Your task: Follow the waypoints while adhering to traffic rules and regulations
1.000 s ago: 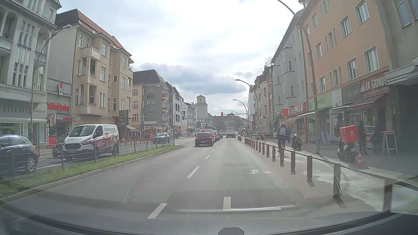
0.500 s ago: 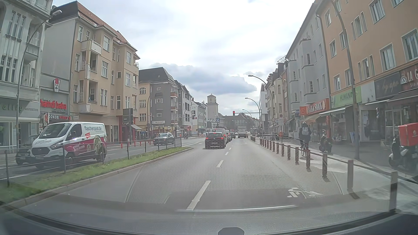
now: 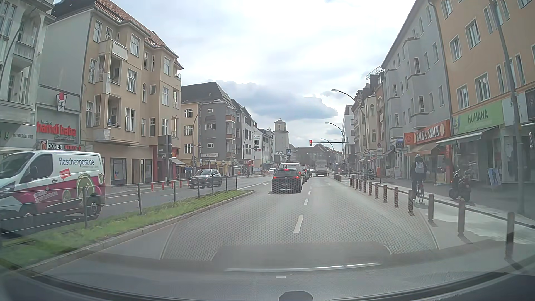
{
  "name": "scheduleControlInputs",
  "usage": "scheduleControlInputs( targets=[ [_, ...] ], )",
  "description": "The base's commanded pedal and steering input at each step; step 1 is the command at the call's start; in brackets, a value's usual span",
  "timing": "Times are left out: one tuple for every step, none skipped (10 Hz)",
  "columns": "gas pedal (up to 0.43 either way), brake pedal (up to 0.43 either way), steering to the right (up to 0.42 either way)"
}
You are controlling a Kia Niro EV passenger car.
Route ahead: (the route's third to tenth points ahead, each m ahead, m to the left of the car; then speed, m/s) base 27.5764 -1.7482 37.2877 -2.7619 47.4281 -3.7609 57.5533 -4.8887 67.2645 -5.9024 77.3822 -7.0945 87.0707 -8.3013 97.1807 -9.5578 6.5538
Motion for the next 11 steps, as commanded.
scheduleControlInputs(
  targets=[
    [0.000,0.140,-0.011],
    [0.000,0.152,-0.006],
    [0.000,0.165,-0.002],
    [0.000,0.177,-0.001],
    [0.000,0.183,0.000],
    [0.000,0.189,0.002],
    [0.000,0.195,0.003],
    [0.000,0.195,0.003],
    [0.000,0.201,0.006],
    [0.000,0.207,0.008],
    [0.000,0.226,0.012]
  ],
)
